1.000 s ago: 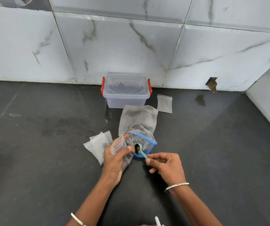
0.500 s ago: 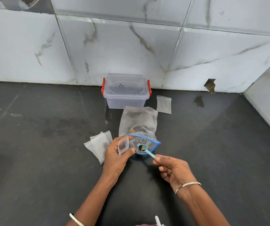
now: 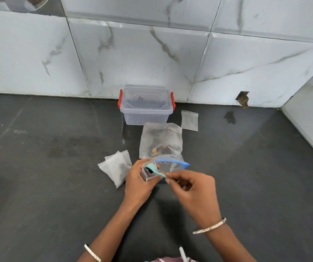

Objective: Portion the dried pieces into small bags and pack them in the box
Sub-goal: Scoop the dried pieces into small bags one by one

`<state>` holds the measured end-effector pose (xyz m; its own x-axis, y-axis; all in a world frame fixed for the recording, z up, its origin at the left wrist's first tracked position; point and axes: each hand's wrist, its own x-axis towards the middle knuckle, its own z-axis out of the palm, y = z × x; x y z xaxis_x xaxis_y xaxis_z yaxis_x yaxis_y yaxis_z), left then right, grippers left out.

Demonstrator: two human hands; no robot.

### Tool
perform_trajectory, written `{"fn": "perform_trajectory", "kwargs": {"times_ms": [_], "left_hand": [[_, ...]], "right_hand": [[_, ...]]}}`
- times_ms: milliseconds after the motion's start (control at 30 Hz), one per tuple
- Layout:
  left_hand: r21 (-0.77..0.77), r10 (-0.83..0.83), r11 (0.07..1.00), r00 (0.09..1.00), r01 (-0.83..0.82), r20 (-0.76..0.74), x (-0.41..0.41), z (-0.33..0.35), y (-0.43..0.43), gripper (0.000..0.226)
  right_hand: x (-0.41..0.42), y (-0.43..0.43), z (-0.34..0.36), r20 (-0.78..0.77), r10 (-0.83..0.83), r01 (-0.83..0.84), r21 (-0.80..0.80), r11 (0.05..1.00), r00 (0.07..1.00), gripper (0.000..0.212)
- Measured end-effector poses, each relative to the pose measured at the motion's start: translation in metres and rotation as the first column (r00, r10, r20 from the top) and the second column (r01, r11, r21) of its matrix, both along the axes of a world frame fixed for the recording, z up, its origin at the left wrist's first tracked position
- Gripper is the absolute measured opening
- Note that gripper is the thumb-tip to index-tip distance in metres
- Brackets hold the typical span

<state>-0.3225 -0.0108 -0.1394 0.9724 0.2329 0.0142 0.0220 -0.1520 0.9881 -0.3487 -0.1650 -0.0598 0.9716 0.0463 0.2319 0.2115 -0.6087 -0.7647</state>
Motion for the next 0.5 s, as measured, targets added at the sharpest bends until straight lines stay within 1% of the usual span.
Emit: {"fn": "perform_trajectory", "kwargs": {"times_ms": [33, 67, 133, 200, 267, 333, 367, 400, 433, 500], "left_hand": [[0.002, -0.001, 1.0, 1.0, 0.001, 0.005, 0.0, 0.001, 0.0, 0.031], [0.002, -0.007, 1.0, 1.0, 0.007, 0.005, 0.0, 0.002, 0.0, 0.031], [0.002, -0.019, 1.0, 1.0, 0.019, -0.009, 0.0, 0.001, 0.001, 0.03], [-0.007, -0.016, 1.0, 1.0, 0.016, -0.021, 0.001, -0.002, 0.002, 0.027], [-0.023, -0.016, 1.0, 1.0, 0.015, -0.025, 0.001, -0.002, 0.003, 0.028], [-0.026, -0.018, 1.0, 0.999, 0.016, -0.047, 0.0, -0.001, 0.002, 0.032], [-0.02, -0.02, 1.0, 0.998, 0.018, -0.061, 0.0, -0.002, 0.003, 0.033], [-0.016, -0.026, 1.0, 0.997, 0.025, -0.069, -0.001, -0.002, 0.003, 0.033], [-0.015, -0.03, 0.999, 0.997, 0.029, -0.073, -0.001, -0.001, 0.003, 0.033], [-0.021, -0.041, 0.999, 0.996, 0.04, -0.075, -0.003, 0.003, 0.005, 0.034]], "right_hand": [[-0.002, 0.002, -0.004, 0.14, 0.052, -0.03, -0.159, 0.987, 0.989, 0.012], [-0.004, 0.003, -0.007, 0.229, 0.101, -0.04, -0.257, 0.966, 0.968, 0.011], [-0.007, 0.003, -0.011, 0.356, 0.135, -0.015, -0.32, 0.947, 0.925, 0.012], [-0.007, 0.003, -0.013, 0.409, 0.124, 0.001, -0.292, 0.957, 0.904, 0.011], [-0.008, 0.004, -0.011, 0.37, 0.065, -0.002, -0.168, 0.986, 0.927, 0.011], [-0.008, 0.004, -0.007, 0.276, -0.031, 0.026, 0.022, 0.999, 0.961, 0.016], [-0.007, 0.004, -0.004, 0.209, -0.083, 0.058, 0.122, 0.991, 0.974, 0.017], [-0.007, 0.005, 0.0, 0.115, -0.114, 0.085, 0.23, 0.969, 0.987, 0.017], [-0.004, 0.004, 0.003, 0.001, -0.11, 0.103, 0.348, 0.932, 0.994, 0.015], [0.001, 0.0, 0.007, -0.22, -0.026, 0.152, 0.58, 0.8, 0.975, 0.014]]}}
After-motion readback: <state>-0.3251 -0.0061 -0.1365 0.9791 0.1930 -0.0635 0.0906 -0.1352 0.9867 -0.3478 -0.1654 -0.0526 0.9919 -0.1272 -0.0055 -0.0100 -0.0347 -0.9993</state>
